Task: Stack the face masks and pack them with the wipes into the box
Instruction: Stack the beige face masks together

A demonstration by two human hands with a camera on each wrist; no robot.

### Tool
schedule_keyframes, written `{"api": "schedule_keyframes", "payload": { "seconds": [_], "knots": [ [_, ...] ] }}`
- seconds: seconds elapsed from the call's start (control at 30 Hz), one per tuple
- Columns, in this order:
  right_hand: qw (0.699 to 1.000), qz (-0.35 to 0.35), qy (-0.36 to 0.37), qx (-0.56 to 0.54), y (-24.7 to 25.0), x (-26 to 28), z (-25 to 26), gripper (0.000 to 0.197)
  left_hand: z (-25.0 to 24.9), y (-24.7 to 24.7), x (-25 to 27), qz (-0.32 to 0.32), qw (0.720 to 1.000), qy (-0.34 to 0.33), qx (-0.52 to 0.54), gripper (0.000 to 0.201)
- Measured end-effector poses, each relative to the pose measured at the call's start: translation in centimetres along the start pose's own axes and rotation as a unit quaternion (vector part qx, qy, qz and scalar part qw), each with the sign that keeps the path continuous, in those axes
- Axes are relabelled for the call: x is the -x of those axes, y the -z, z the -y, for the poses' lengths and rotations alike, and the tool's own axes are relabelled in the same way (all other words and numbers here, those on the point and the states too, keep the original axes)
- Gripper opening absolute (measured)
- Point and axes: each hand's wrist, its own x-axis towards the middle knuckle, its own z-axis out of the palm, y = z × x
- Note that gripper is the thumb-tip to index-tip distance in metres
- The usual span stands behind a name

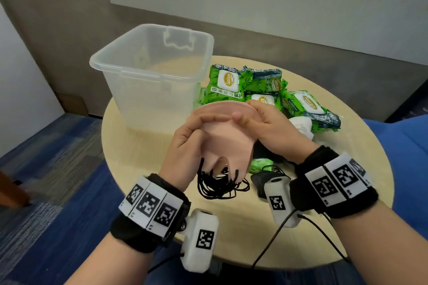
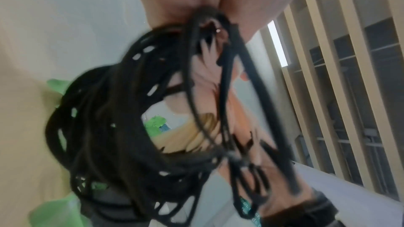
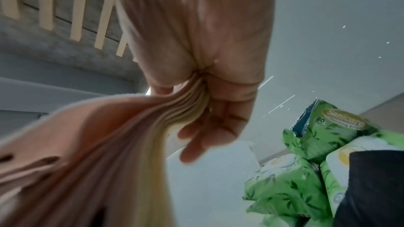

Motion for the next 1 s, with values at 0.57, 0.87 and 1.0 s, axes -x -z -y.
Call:
{"api": "schedule_keyframes", "payload": {
  "seconds": [0.57, 0.87, 1.0],
  "knots": [
    [0.992, -0.035, 0.117, -0.002, -0.2, 0.1, 0.8, 0.027, -0.1, 0.1, -0.2, 0.005, 0.995, -0.009, -0.1, 0.039],
    [0.961, -0.149, 0.232, 0.003, -0.3, 0.8, 0.9, 0.027, 0.4, 0.4, -0.1, 0.037, 0.992, -0.062, -0.107, 0.044],
    [0.949, -0.158, 0.269, 0.04, -0.4, 0.9, 1.6, 0.008, 0.2, 0.4, -0.1, 0.062, 0.989, -0.072, -0.11, 0.035]
  ]
}}
